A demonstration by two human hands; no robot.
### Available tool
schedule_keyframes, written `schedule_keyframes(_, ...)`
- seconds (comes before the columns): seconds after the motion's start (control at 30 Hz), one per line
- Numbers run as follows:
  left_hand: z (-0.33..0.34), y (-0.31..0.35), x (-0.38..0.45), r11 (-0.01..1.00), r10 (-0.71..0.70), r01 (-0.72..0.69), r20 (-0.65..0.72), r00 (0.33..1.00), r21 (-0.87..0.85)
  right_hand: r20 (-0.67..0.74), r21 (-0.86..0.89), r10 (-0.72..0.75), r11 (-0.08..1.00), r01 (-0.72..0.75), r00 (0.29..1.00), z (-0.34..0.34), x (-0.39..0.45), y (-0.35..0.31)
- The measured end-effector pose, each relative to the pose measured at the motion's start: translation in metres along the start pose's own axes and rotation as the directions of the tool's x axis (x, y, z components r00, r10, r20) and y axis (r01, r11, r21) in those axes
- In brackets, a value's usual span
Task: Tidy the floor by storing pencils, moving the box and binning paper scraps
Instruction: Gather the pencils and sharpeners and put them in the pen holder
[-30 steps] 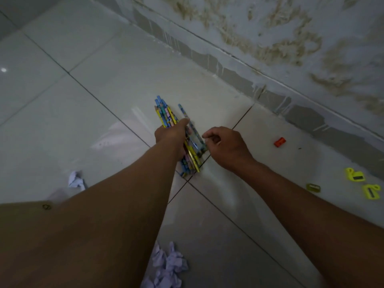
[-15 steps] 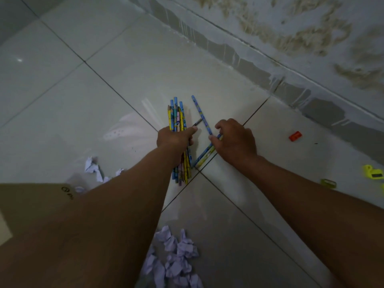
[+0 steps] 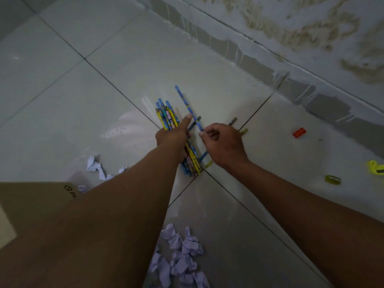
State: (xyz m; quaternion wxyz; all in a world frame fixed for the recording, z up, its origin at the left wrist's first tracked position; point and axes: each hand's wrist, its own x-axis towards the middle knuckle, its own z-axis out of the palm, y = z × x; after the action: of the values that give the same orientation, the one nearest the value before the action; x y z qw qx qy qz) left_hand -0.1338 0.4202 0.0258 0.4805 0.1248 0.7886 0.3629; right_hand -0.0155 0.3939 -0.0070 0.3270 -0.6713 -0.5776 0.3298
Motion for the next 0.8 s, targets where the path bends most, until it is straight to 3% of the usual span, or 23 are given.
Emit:
schedule_keyframes(0.13,0.003,0.006,-0.003,0.995,-0.014,0.013,-0.007,1.0,-0.097,0.086,0.022,-0.016,1.0,0.014,0.996,0.001,-0.006,0.006)
schedule_keyframes(0.47,-0.005,0.002,0.014,0.989,-0.034,0.032,-0.015,0.999,-0.143,0.227,0.035,-0.17,0.985,0.166,0.959,0.003,-0.009,0.006)
schedule_keyframes(0.67,-0.023,0.002,0.023,0.993,-0.01,0.006,-0.033,0.999,-0.119,0.149,-0.072,-0.193,0.976,0.205,0.97,0.018,0.018,-0.003)
schedule_keyframes(0.8,-0.042,-0.005,0.034,0.998,-0.002,-0.005,-0.117,0.993,-0.063,0.326,-0.235,-0.274,0.903,0.358,0.905,0.031,0.031,-0.006)
